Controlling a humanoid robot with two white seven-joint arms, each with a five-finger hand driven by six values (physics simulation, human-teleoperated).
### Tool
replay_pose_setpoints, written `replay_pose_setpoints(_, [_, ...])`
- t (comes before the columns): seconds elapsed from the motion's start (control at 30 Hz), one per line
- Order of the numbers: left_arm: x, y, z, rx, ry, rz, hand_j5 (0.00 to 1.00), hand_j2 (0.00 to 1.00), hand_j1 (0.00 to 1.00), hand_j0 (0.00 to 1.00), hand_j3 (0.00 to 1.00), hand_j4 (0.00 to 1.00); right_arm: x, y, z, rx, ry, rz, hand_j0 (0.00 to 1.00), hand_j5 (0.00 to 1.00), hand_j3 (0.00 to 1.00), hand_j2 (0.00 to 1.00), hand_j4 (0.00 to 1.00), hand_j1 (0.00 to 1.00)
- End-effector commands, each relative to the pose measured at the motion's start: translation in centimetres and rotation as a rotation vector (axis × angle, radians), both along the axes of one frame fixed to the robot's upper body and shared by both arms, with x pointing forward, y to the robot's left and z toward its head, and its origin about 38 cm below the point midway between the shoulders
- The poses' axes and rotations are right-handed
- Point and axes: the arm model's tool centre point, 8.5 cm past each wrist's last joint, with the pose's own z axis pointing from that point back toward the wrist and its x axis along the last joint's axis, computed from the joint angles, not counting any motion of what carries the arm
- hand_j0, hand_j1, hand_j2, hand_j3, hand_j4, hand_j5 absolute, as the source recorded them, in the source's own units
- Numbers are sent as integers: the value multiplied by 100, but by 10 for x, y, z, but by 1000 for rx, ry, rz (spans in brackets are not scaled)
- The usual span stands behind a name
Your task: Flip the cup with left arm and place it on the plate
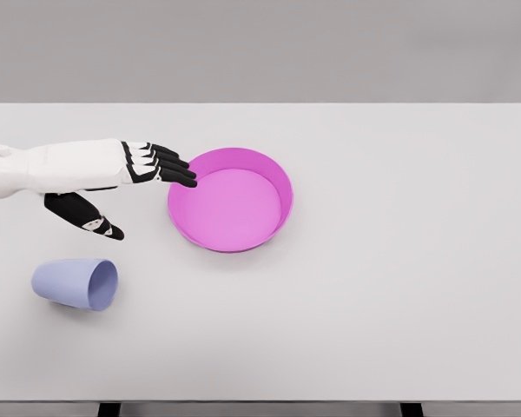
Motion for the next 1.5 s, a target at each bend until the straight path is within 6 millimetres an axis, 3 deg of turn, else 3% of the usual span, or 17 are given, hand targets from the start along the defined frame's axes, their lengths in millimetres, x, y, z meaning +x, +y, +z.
replay_pose_setpoints(0.0, [0, 0, 0, -7, 6, 3, 100, 100, 100, 100, 100, 100, 2, -1, 0, -7, -8, 5, 100, 100, 100, 100, 100, 100])
replay_pose_setpoints(0.1, [-1, 0, 1, -62, 48, 3, 100, 100, 100, 100, 100, 100, -2, 1, 0, 4, 7, -2, 100, 100, 100, 100, 100, 100])
replay_pose_setpoints(0.2, [-5, 13, 2, -95, 99, 32, 100, 100, 100, 100, 100, 100, -3, 0, 0, 2, 7, 3, 100, 100, 100, 100, 100, 100])
replay_pose_setpoints(0.27, [-12, 12, -24, -100, 170, 34, 100, 100, 100, 100, 100, 100, -2, 0, 0, 2, 5, 4, 100, 100, 100, 100, 100, 100])
replay_pose_setpoints(0.43, [-12, 14, -24, -106, 171, 43, 100, 100, 100, 100, 100, 100, -2, 0, 0, 2, 5, 4, 100, 100, 100, 100, 100, 100])
replay_pose_setpoints(0.5, [-7, 15, -12, -190, 122, 84, 100, 100, 100, 100, 100, 100, -2, 0, 0, 2, 5, 4, 100, 100, 100, 100, 100, 100])
replay_pose_setpoints(0.6, [-11, 43, -5, -175, 110, 170, 100, 100, 100, 100, 100, 100, -2, 0, 0, 2, 5, 4, 100, 100, 100, 100, 100, 100])
replay_pose_setpoints(0.7, [-22, 64, -19, -237, 222, 239, 100, 100, 100, 100, 100, 100, -3, 0, 0, 2, 7, 4, 100, 100, 100, 100, 100, 100])
replay_pose_setpoints(0.77, [-24, 72, -17, -256, 250, 265, 100, 100, 100, 100, 100, 100, -2, 0, 0, 2, 5, 4, 100, 100, 100, 100, 100, 100])
replay_pose_setpoints(0.93, [-41, 80, -56, -241, 375, 303, 100, 100, 100, 100, 100, 100, -2, 0, 0, 2, 5, 4, 100, 100, 100, 100, 100, 100])
replay_pose_setpoints(1.1, [-52, 83, -76, -234, 438, 322, 100, 100, 100, 100, 100, 100, -3, 0, 0, 2, 7, 4, 100, 100, 100, 100, 100, 100])
replay_pose_setpoints(1.47, [-63, 96, -91, -240, 467, 406, 100, 100, 100, 100, 100, 100, -2, 0, 0, 2, 5, 4, 100, 100, 100, 100, 100, 100])
